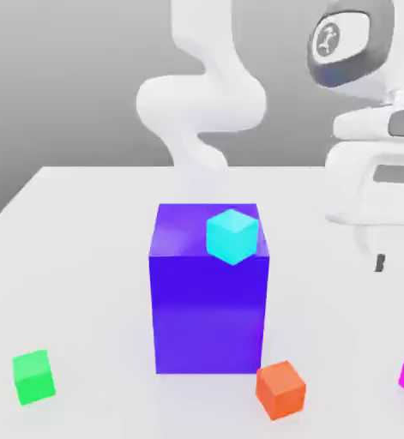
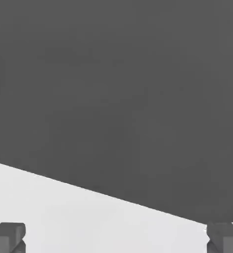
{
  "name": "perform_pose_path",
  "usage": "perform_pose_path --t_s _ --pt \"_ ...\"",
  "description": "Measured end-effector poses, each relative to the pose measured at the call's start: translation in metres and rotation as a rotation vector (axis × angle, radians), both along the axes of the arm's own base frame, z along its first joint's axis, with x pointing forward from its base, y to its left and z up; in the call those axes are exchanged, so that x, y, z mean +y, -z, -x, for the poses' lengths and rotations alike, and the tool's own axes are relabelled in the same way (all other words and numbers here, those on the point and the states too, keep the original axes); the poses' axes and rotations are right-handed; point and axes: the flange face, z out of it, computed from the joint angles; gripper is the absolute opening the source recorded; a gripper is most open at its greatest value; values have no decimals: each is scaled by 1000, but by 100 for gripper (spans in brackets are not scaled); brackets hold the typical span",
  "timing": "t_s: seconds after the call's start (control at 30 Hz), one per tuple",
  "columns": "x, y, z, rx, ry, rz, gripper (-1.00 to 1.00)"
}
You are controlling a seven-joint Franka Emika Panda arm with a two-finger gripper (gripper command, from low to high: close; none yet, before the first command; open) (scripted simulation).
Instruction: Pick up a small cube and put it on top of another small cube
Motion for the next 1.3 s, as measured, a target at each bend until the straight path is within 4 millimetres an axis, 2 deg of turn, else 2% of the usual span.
perform_pose_path --t_s 0.13,0.3,0.43,0.47,0.63,0.67,0.73,0.83,0.87,0.93,1.1,1.2,1.3 --pt "34 65 18 96 -54 -3 0" --pt "80 138 60 221 -132 -26 0" --pt "89 196 68 244 -145 -34 0" --pt "89 209 69 245 -146 -33 -100" --pt "89 209 69 244 -147 -34 -100" --pt "89 215 69 245 -147 -33 -100" --pt "89 201 69 245 -146 -35 -100" --pt "87 162 68 245 -142 -34 -100" --pt "74 155 60 245 -98 -36 -100" --pt "34 150 37 243 37 -45 -100" --pt "-86 140 -9 233 417 -77 -100" --pt "-160 135 -22 224 645 -100 -100" --pt "-235 128 -23 212 873 -125 -100"
